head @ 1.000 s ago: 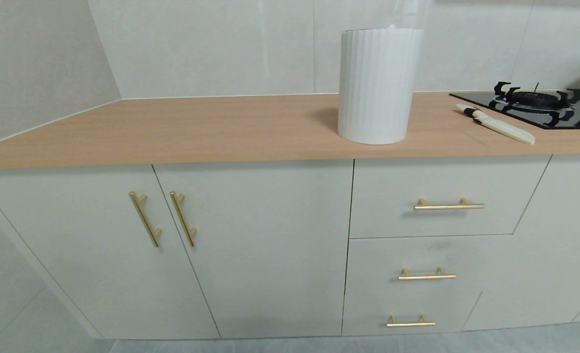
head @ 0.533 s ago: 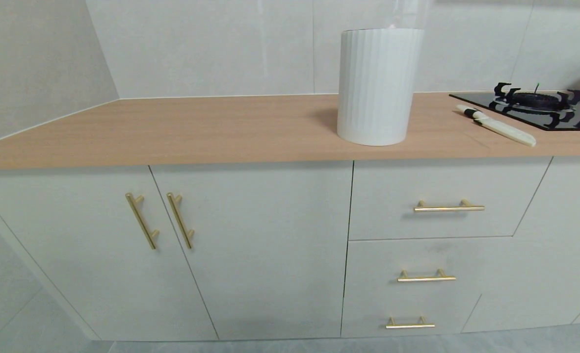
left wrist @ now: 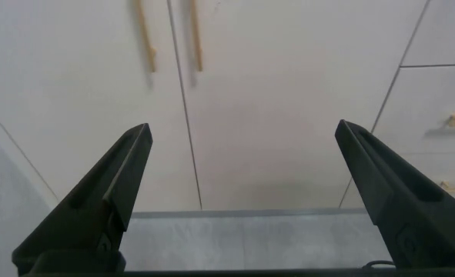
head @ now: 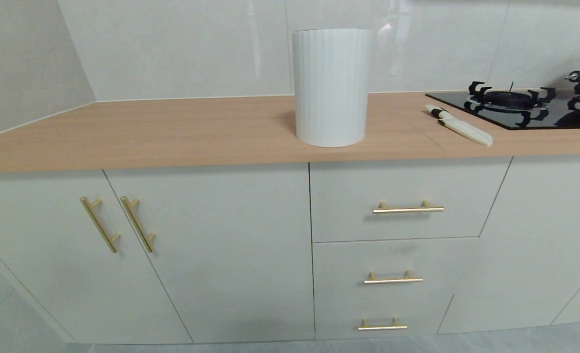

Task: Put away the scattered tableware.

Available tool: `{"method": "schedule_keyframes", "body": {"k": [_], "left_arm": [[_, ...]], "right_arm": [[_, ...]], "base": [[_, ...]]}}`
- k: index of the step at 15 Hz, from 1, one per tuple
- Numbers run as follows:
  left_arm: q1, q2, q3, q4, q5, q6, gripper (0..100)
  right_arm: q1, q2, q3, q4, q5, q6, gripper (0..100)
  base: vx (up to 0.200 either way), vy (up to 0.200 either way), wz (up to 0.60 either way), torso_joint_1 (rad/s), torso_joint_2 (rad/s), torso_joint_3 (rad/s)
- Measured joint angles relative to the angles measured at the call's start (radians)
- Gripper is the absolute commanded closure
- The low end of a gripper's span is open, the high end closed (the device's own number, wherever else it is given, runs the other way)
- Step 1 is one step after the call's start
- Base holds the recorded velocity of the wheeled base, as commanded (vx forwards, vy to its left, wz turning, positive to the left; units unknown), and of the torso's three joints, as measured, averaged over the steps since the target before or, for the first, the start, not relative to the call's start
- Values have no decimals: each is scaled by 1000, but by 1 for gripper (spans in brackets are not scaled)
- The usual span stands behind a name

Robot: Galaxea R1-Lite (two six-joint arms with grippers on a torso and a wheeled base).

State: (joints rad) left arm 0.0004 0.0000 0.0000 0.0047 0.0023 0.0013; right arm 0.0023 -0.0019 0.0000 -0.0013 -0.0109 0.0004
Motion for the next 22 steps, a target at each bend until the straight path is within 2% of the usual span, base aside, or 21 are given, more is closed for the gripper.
{"method": "schedule_keyframes", "body": {"k": [3, 9, 18, 22], "left_arm": [[1, 0, 0, 0, 0, 0, 0], [0, 0, 0, 0, 0, 0, 0], [1, 0, 0, 0, 0, 0, 0], [0, 0, 0, 0, 0, 0, 0]], "right_arm": [[1, 0, 0, 0, 0, 0, 0], [0, 1, 0, 0, 0, 0, 0], [0, 1, 0, 0, 0, 0, 0], [0, 1, 0, 0, 0, 1, 0]], "base": [[0, 0, 0, 0, 0, 0], [200, 0, 0, -2, 2, 5], [0, 0, 0, 0, 0, 0], [0, 0, 0, 33, -211, -259]]}}
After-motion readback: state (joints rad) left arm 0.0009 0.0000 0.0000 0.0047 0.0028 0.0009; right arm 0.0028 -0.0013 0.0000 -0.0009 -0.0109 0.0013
